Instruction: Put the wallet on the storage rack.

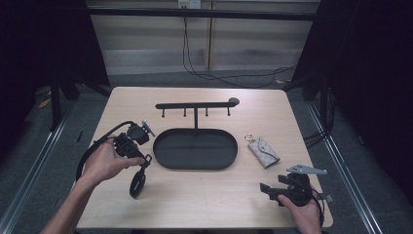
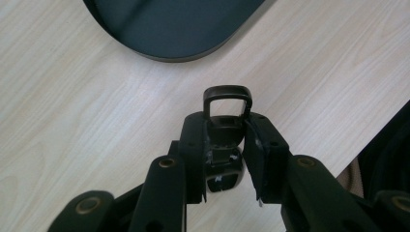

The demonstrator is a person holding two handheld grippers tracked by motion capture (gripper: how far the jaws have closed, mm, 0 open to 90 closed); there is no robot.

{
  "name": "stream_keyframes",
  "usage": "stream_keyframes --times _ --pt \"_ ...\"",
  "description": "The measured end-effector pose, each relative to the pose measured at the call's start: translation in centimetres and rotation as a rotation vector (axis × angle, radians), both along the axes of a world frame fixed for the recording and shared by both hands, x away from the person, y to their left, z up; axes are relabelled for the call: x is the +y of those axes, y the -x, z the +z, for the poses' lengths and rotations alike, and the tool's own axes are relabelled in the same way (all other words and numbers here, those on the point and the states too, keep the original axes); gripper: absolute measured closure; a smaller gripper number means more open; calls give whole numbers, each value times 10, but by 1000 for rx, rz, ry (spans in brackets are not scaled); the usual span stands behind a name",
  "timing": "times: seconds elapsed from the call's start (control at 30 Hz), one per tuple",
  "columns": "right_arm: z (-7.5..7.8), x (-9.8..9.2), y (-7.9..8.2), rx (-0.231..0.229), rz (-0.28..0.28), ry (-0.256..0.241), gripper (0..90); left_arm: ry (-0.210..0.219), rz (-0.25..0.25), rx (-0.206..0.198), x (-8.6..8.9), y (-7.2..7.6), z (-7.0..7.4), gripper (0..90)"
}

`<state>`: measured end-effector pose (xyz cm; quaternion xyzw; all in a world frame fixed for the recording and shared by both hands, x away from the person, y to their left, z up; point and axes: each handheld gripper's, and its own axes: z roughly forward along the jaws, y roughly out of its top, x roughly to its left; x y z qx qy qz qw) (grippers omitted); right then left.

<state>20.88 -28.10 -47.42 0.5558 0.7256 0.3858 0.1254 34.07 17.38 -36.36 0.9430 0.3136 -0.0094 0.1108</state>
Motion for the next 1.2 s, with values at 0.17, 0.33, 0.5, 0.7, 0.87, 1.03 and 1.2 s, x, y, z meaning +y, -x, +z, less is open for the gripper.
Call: stream_keyframes --times 0.17,0.33,0.5,0.7,0.87,1.03,1.2 --pt "-1 0 -2 2 -6 4 145 8 18 -10 2 -4 8 705" --pt "1 0 0 -10 -13 -4 142 4 11 -7 3 -4 13 705" --pt "1 0 1 -13 -5 1 142 17 21 -14 4 -4 22 706" --pt "2 0 1 -11 -8 -5 142 14 35 -22 4 -6 29 707" --pt "1 0 0 -11 -2 -7 142 24 46 -30 5 -9 35 706" --pt "1 0 0 -10 -4 -8 142 23 46 -26 5 -13 40 706" --pt "1 0 -1 -12 -2 -7 142 8 57 -32 1 -20 51 706"
